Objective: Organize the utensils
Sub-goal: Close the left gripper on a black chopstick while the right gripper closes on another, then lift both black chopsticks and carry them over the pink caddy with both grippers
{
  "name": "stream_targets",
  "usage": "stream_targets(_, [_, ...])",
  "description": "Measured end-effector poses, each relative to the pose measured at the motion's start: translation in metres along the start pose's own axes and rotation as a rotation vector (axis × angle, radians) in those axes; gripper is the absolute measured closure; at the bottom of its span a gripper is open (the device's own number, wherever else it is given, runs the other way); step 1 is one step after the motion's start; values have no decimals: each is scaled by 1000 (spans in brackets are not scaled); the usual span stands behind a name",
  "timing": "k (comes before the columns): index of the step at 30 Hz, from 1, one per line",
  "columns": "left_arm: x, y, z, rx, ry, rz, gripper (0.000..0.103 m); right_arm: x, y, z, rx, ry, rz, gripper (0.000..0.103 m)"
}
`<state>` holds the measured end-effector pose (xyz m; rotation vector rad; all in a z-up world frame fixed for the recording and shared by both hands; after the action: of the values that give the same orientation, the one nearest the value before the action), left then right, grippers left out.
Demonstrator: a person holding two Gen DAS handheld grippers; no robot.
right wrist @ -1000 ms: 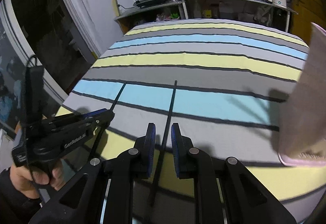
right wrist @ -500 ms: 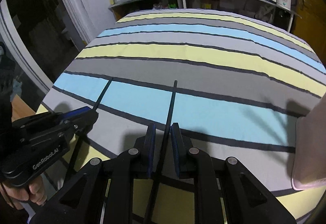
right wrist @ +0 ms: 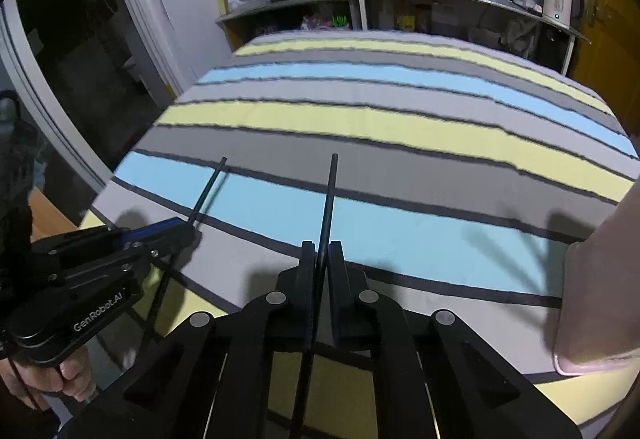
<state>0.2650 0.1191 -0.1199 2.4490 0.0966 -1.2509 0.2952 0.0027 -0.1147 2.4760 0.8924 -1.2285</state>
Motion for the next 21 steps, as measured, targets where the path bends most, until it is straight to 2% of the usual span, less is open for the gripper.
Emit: stream_targets(21, [-129,64,-19,62,136,182,98,-138,2,-22,51,237,7,98])
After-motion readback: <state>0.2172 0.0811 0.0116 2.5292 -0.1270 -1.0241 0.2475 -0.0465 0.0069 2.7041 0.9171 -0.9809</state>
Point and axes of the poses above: each gripper's, at about its wrist camera, not at the fingertips, and x roughly the way its jaws point, y to its right, z to its underside, the point moved 10 cm from there along x, roughly the way its jaws point, and after that the axes turned 12 degrees about -x, right-handed, at the moved point
